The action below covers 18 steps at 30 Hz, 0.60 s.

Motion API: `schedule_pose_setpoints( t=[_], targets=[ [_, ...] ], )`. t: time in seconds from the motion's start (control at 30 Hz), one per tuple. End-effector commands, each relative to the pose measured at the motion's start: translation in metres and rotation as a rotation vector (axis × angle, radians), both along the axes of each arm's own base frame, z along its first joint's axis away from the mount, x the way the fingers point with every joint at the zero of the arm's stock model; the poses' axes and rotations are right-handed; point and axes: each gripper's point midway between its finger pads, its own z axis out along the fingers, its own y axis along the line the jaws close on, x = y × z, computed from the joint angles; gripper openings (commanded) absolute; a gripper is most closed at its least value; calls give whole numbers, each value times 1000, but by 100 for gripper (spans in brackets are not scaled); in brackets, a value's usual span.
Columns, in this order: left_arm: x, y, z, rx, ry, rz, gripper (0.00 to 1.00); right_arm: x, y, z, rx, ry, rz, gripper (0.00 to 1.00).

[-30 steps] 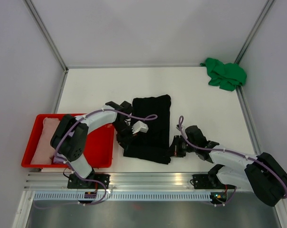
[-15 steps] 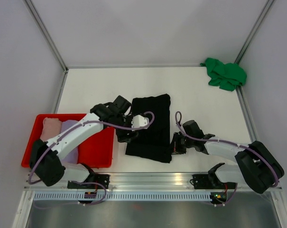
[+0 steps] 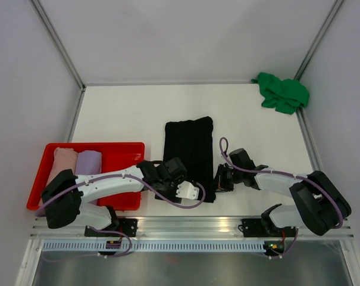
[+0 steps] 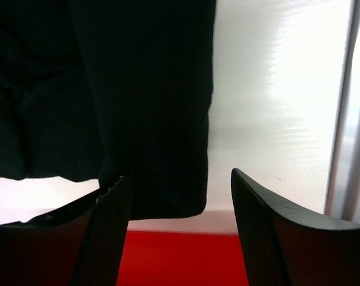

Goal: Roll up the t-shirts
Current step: Roll the tshirt

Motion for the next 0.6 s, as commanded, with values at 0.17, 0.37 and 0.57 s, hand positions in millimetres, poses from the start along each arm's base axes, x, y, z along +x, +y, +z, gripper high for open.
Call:
schedule_pose_setpoints(
  t=[0.17,0.37,0.57],
  targets=[
    [5,6,-39,81,-2,-17,68,14,2,7,6,-45,3,5],
    [-1,7,-49,91,68,14,63,16,-8,10,-34,-43,-7,26],
    [-4,6,-51,86,98,56,26,22,-17,32,-78,-154,46,39]
  ],
)
